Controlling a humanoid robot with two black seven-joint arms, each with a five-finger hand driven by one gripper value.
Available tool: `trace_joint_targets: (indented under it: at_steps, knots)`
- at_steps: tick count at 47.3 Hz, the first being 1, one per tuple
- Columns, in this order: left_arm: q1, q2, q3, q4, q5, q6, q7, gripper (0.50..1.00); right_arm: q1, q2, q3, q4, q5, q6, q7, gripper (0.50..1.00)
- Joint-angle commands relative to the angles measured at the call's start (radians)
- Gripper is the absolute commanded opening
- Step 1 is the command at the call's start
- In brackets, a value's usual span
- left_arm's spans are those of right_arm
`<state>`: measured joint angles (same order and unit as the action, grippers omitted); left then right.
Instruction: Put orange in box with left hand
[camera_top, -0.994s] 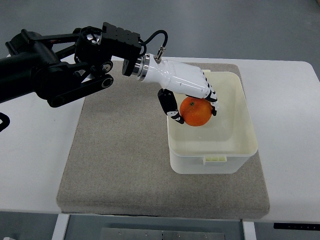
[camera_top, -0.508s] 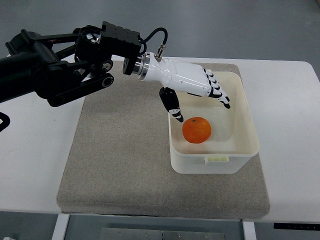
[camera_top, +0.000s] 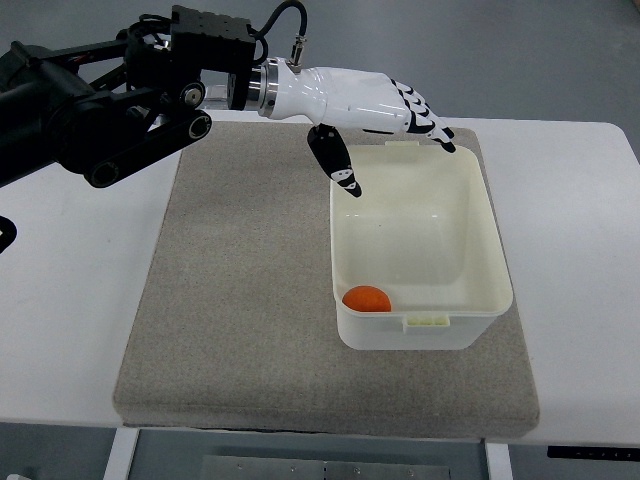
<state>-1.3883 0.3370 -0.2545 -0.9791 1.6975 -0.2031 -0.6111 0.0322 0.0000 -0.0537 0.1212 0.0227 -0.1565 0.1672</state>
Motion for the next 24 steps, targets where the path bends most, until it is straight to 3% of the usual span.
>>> trace_joint_targets:
  at_steps: [1,16,24]
  knots:
    - [-0.009,0.03,0.0,0.037,0.002,0.002,0.0,0.96,0.0,0.0,0.0,0.0,0.0,0.0,0.0,0.926]
    - [-0.003,0.099,0.005,0.232,-0.004,0.097,0.0,0.962,0.0,0.0,0.0,0.0,0.0,0.0,0.0,0.926]
    - [0.029,0.091,0.009,0.443,-0.11,0.174,0.0,0.962,0.0,0.0,0.0,0.0,0.0,0.0,0.0,0.926]
